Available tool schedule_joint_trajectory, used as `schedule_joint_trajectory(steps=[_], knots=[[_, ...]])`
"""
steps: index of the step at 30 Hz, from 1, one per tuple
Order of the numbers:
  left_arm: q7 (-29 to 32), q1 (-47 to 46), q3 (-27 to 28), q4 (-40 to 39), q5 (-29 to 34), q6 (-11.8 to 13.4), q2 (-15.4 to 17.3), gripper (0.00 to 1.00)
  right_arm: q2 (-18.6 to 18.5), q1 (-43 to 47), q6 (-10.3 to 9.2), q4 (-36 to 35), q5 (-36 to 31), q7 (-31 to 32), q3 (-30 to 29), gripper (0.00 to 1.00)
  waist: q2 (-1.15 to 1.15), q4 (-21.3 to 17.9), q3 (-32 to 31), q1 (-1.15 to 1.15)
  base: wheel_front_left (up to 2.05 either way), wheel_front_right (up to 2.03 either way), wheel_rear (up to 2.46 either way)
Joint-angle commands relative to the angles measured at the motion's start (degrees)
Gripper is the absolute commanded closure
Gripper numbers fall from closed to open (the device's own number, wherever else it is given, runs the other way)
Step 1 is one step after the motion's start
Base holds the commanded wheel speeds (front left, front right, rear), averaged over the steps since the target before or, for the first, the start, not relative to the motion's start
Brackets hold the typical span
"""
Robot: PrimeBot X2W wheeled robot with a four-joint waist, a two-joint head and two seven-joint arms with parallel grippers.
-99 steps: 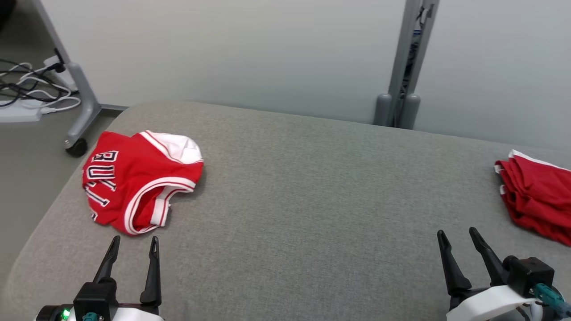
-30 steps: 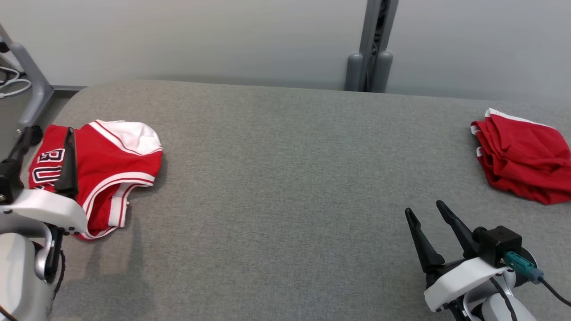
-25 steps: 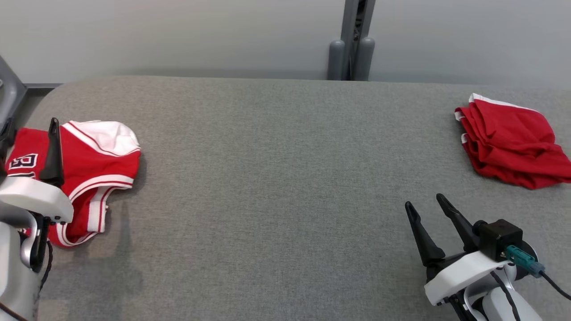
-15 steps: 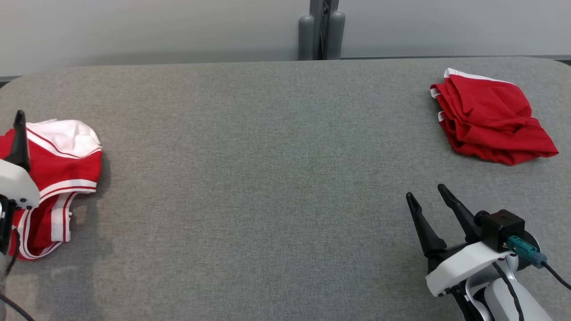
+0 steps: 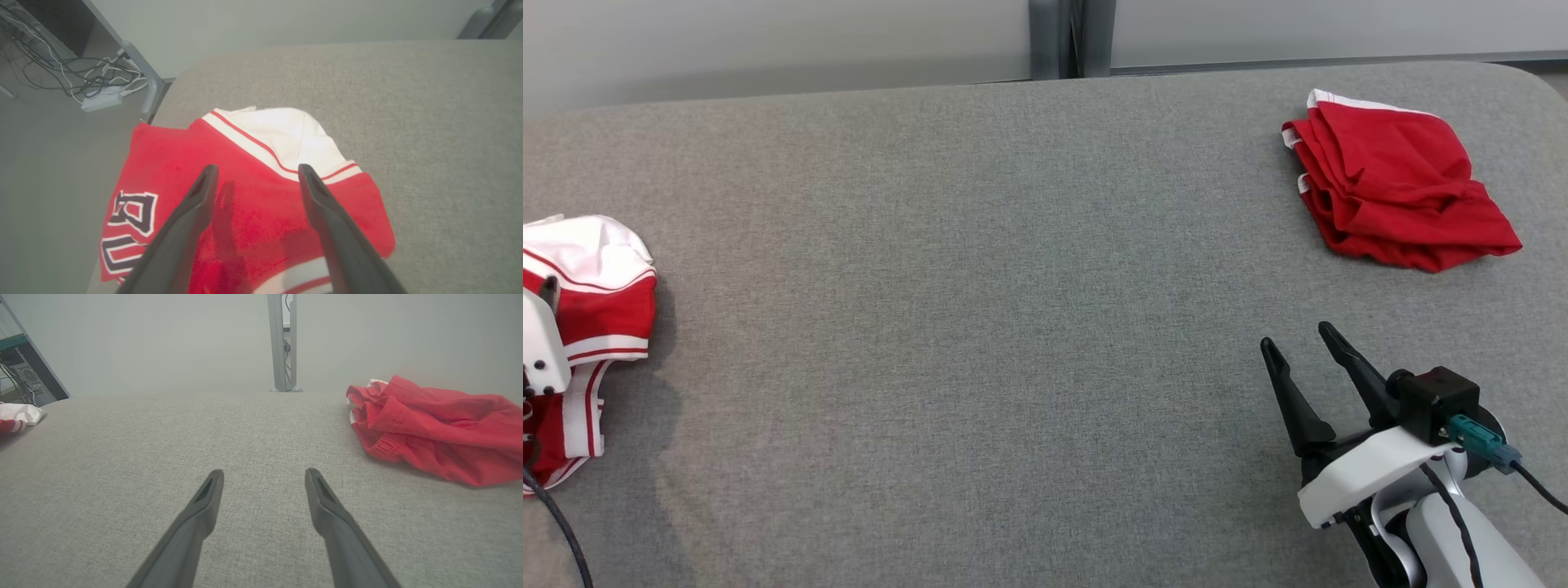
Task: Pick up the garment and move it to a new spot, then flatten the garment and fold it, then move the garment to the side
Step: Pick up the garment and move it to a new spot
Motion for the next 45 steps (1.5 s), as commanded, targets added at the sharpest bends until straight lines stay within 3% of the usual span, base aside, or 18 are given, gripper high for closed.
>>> schedule_joint_trajectory(steps=[1, 10, 22, 23, 24, 25, 30, 35, 45], knots=[[4.2, -1.1, -1.9, 1.4, -0.9, -0.1, 0.3, 0.00, -0.3, -0.5, 0.01, 0.1, 0.1, -0.1, -0.1, 0.00, 0.00, -0.5, 0.5, 0.00, 0.00, 0.00, 0.00], [15.2, -2.3, -6.1, 3.3, -5.8, -0.1, 2.5, 0.00, -0.4, -1.3, 0.01, -0.2, 0.0, -0.2, -0.2, 0.00, 0.00, -1.6, 2.7, 0.00, 0.00, 0.00, 0.00], [18.0, -1.3, -7.9, 6.6, -9.4, -0.1, 2.5, 0.00, -0.8, -2.1, 0.01, -0.6, -0.6, 0.1, -0.8, 0.00, 0.00, -2.0, 5.6, 0.00, 0.00, 0.00, 0.00], [17.4, -1.3, -8.0, 6.5, -9.5, -0.1, 2.5, 0.36, -0.9, -2.2, 0.01, -0.6, -0.5, 0.2, -0.9, 0.00, 0.00, -1.9, 5.7, 0.00, 0.00, 0.00, 0.00], [17.0, -1.4, -8.3, 6.5, -9.3, -0.1, 2.4, 0.93, -0.9, -2.2, 0.01, -0.6, -0.6, 0.3, -0.9, 0.00, 0.00, -1.8, 5.8, 0.00, 0.00, 0.00, 0.00], [16.5, -1.5, -8.6, 6.2, -9.4, -0.1, 2.1, 1.00, -0.9, -2.2, 0.01, -0.7, -0.7, 0.3, -1.0, 0.00, 0.00, -1.5, 5.7, 0.00, 0.00, 0.00, 0.00], [11.4, -2.9, -10.5, 2.6, -10.2, -0.1, 1.6, 1.00, -0.9, -2.1, 0.01, -0.5, -0.9, 0.2, -1.1, 0.00, 0.00, 0.0, 4.6, 0.00, 0.00, 0.00, 0.00], [6.6, -1.6, -12.9, -4.1, -16.3, -0.1, 0.2, 1.00, -0.2, -1.4, 0.01, 0.4, -0.3, -0.2, -0.4, 0.00, 0.00, 1.3, 2.1, 0.00, 0.00, 0.00, 0.00], [2.5, 0.0, -23.1, -17.1, -23.0, -0.1, 2.1, 1.00, 0.9, -0.9, 0.01, 2.4, 0.6, -1.0, 0.5, 0.00, 0.00, 1.7, -1.5, 0.00, 0.00, 0.00, 0.00]])
